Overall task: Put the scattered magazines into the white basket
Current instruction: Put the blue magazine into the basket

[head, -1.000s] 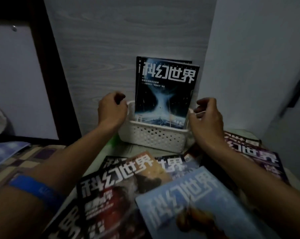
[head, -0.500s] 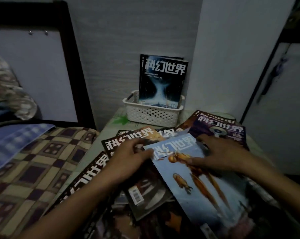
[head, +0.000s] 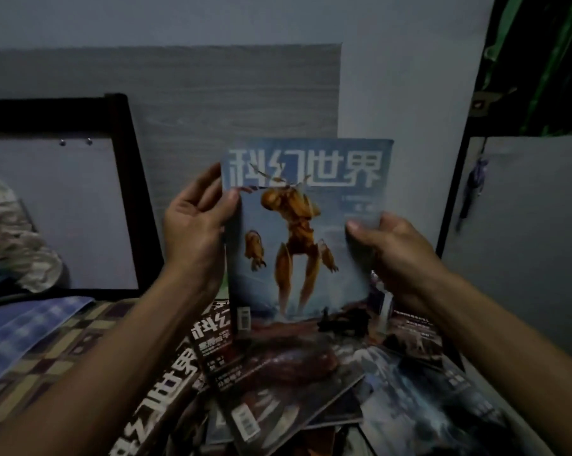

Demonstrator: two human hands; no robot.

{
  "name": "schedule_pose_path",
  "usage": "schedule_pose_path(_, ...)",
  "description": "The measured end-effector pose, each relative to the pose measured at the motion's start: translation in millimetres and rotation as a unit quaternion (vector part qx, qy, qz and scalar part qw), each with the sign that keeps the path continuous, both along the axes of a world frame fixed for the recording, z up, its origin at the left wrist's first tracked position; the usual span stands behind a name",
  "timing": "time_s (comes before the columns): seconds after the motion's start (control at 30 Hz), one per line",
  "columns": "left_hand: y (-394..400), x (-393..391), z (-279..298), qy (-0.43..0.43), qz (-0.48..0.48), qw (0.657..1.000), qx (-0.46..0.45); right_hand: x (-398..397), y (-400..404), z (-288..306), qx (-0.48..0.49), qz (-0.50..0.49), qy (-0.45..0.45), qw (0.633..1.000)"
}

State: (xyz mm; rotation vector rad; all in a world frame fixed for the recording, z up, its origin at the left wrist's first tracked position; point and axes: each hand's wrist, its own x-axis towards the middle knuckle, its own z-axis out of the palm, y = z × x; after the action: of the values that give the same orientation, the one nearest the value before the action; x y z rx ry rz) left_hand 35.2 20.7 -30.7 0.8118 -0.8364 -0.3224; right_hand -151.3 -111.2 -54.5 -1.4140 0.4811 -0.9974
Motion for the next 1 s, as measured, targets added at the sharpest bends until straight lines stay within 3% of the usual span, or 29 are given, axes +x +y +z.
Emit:
schedule_pose_path(0.13, 4.8, 17.6, -57.6, -0.113, 0.093, 0.978, 0.152, 16.8, 6.3, -35.3, -0.016, -0.018, 0.055, 0.998)
schedule_pose_path(0.2, 12.2, 19.5, -103.2, -0.204, 0.126, 0.939, 0.246, 15.7, 7.0, -66.4, -0.061, -0.047, 0.098, 0.992)
schedule_pose_path(0.27, 11.8, 28.7, -132.2, -0.273, 0.209, 0.895, 0.285, 13.5, 2.4, -81.6, -0.123, -0.075, 0.108, 0.984)
schedule_pose_path(0.37, -13.7, 54.1, -124.2, -0.271, 0.261, 0.888, 0.265, 25.2, -18.0, -63.7, -0.172, -0.116, 0.103, 0.973)
schedule_pose_path(0.53, -77.2, 100.9, -53.4, -0.248, 0.277, 0.903, 0.213, 75.4, -69.1, -4.1, -0.221, -0.186, 0.105, 0.952)
schedule_pose_path(0.67, -130.7, 139.0, -26.5, -0.343, 0.327, 0.848, 0.238, 111.9, -125.0, 17.2, -0.222, -0.243, 0.098, 0.939)
schedule_pose_path(0.87, -199.0, 169.9, -74.6, -0.386, 0.314, 0.804, 0.325, 151.9, -192.1, -38.6, -0.185, -0.279, 0.155, 0.930)
schedule_pose_path(1.0, -212.7, 180.1, -119.5, -0.345, 0.301, 0.809, 0.369, 162.3, -209.6, -80.7, -0.157, -0.287, 0.215, 0.920)
